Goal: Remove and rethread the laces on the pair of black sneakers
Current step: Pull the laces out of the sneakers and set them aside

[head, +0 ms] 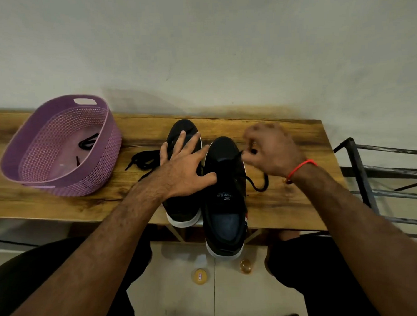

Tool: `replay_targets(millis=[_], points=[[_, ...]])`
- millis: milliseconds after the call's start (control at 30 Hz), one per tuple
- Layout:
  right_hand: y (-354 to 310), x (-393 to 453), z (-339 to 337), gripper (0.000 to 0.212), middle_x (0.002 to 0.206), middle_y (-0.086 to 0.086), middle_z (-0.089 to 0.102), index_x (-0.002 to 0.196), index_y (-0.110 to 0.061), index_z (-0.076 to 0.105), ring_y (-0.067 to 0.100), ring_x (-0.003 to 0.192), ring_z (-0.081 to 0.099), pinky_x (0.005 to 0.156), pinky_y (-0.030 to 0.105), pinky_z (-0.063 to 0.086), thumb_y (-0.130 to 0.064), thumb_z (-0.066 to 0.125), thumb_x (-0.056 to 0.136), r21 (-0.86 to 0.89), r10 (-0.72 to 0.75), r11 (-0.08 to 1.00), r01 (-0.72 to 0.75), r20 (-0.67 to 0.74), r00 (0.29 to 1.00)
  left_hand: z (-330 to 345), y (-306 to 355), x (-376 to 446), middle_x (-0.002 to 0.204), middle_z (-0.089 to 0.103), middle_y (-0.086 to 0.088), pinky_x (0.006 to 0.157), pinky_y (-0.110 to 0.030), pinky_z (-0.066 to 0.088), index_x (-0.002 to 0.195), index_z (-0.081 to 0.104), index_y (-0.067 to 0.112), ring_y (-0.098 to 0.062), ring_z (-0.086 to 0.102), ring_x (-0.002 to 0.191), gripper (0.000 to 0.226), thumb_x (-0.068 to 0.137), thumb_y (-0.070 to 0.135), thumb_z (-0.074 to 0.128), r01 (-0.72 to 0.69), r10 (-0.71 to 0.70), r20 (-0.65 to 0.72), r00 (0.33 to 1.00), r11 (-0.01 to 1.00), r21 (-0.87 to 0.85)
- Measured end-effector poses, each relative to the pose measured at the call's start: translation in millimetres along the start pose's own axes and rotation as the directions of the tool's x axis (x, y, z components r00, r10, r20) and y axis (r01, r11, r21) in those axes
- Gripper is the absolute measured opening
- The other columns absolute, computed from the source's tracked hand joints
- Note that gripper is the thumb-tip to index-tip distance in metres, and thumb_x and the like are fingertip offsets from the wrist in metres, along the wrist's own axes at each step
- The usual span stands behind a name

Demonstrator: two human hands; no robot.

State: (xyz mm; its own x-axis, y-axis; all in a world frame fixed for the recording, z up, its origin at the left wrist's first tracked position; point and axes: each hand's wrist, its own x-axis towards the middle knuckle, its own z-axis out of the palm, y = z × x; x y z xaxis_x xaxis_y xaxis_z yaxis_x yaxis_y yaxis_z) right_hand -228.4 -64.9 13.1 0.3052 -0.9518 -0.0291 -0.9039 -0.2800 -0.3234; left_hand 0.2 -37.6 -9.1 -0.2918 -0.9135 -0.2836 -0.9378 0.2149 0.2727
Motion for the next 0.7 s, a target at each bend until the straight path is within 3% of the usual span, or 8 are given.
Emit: replay_targets(millis=[100, 200, 300, 333, 400, 567, 700], points=[[24.9, 4.8, -9.2, 0.017, 0.103, 0.005, 0.057, 0.083, -0.019, 0.054, 0.03, 0.1, 0.052, 0.081, 0.045, 0.05, -0.034, 0.061, 0.085, 0.107, 0.285, 0.958, -0.266, -0.238, 0.928, 0.5, -0.2, 0.0, 0.169, -0.016, 0.005, 0.117, -0.06, -0.016, 0.16, 0.017, 0.032, -0.021, -0.026, 0.152, 0.087, 0.088, 0.067, 0.05, -0.004, 0.004, -0.002, 1.0, 1.0, -0.007], [33.8, 6.6, -8.3, 0.027, 0.125, 0.008, 0.051, 0.105, -0.019, 0.06, 0.034, 0.119, 0.047, 0.091, 0.043, 0.046, -0.039, 0.063, 0.087, 0.145, 0.376, 0.926, -0.349, -0.264, 0.888, 0.7, 0.2, 0.7, 0.169, -0.014, 0.005, 0.117, -0.059, -0.016, 0.16, 0.017, 0.032, -0.021, -0.025, 0.152, 0.094, 0.077, 0.07, 0.04, -0.003, 0.003, 0.005, 1.0, 1.0, -0.015], [13.5, 3.9, -5.4, 0.058, 0.148, 0.003, 0.034, 0.123, -0.034, 0.052, 0.032, 0.14, 0.027, 0.109, 0.054, 0.032, -0.067, 0.063, 0.077, 0.067, 0.125, 0.99, -0.121, -0.07, 0.99, 1.5, 0.5, 0.5, 0.169, -0.014, 0.005, 0.117, -0.06, -0.016, 0.16, 0.016, 0.034, -0.021, -0.025, 0.152, 0.095, 0.075, 0.07, 0.038, -0.005, 0.005, -0.001, 1.0, 1.0, -0.018], [4.9, 2.0, -2.3, 0.064, 0.155, -0.001, 0.025, 0.129, -0.038, 0.048, 0.031, 0.145, 0.018, 0.113, 0.059, 0.024, -0.071, 0.064, 0.076, 0.048, 0.018, 0.999, -0.021, 0.066, 0.998, 1.6, 0.8, 0.4, 0.169, -0.013, 0.005, 0.117, -0.06, -0.016, 0.16, 0.016, 0.035, -0.021, -0.025, 0.152, 0.095, 0.075, 0.07, 0.038, -0.009, 0.009, -0.004, 1.0, 1.0, -0.021], [-5.2, -2.7, 6.2, 0.068, 0.163, -0.008, 0.007, 0.138, -0.045, 0.042, 0.027, 0.149, 0.001, 0.115, 0.067, 0.013, -0.069, 0.065, 0.078, 0.031, -0.1, 0.995, 0.094, 0.302, 0.948, 1.6, 1.6, 0.3, 0.169, -0.012, 0.006, 0.118, -0.059, -0.015, 0.16, 0.016, 0.037, -0.02, -0.024, 0.152, 0.094, 0.074, 0.069, 0.037, -0.015, 0.014, -0.008, 1.0, 0.999, -0.031], [5.1, -1.2, 5.1, 0.058, 0.164, -0.009, 0.008, 0.141, -0.052, 0.038, 0.03, 0.151, -0.001, 0.116, 0.066, 0.013, -0.055, 0.062, 0.088, 0.074, -0.047, 0.997, 0.012, 0.49, 0.87, -3.3, 2.6, -2.1, 0.17, -0.009, 0.003, 0.119, -0.059, -0.014, 0.16, 0.017, 0.036, -0.02, -0.023, 0.153, 0.093, 0.073, 0.062, 0.039, 0.005, -0.004, 0.02, 1.0, 0.999, -0.043], [19.6, 0.1, -1.8, 0.062, 0.162, -0.011, 0.012, 0.139, -0.057, 0.034, 0.031, 0.15, 0.005, 0.115, 0.066, 0.018, -0.044, 0.064, 0.087, 0.139, -0.034, 0.989, -0.055, 0.567, 0.823, -6.0, -0.8, -2.2, 0.17, -0.008, 0.001, 0.119, -0.061, -0.014, 0.161, 0.011, 0.035, -0.02, -0.023, 0.153, 0.084, 0.089, 0.044, 0.056, 0.015, -0.013, 0.045, 0.999, 0.999, -0.035]])
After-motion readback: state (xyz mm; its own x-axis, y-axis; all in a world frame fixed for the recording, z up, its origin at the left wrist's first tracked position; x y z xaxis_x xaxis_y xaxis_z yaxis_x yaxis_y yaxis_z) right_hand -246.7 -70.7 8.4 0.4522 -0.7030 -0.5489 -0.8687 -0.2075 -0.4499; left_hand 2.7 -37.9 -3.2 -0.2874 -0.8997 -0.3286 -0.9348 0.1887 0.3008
